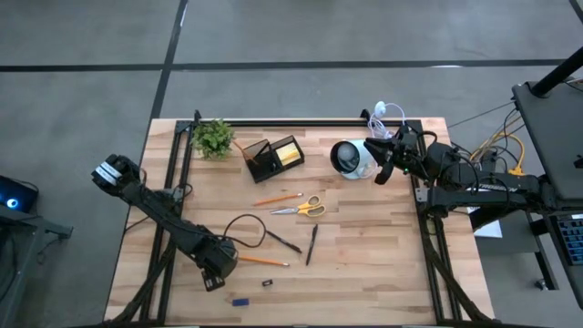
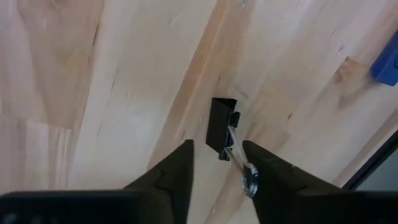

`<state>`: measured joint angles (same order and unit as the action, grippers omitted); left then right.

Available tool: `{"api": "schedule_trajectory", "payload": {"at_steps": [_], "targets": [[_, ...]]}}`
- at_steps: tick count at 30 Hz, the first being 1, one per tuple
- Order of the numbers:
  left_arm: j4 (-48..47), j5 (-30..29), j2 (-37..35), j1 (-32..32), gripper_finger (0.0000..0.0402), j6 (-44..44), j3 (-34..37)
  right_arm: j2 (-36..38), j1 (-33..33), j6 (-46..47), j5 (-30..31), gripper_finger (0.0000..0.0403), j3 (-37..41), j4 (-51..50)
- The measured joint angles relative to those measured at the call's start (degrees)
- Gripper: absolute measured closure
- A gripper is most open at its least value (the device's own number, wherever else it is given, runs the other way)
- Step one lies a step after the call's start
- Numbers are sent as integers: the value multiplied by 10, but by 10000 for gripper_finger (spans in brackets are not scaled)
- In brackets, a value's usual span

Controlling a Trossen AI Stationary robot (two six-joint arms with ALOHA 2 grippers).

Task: Pick and place office supplies into organizer
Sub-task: Put the left black binder clip into the black desk organizer

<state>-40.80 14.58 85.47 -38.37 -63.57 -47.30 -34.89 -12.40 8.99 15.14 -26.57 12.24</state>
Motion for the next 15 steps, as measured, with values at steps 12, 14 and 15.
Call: {"api": "schedule_trajectory", "payload": {"at_steps": [12, 14, 15], "targets": [[2, 0, 0, 0, 397, 0, 1, 0, 0, 0, 0, 344, 0, 0], [2, 3, -1, 0, 399, 1, 1, 0, 0, 0, 0, 344, 0, 0], [2, 9, -2, 0, 399, 9, 1, 0, 0, 0, 0, 344, 0, 0]]}}
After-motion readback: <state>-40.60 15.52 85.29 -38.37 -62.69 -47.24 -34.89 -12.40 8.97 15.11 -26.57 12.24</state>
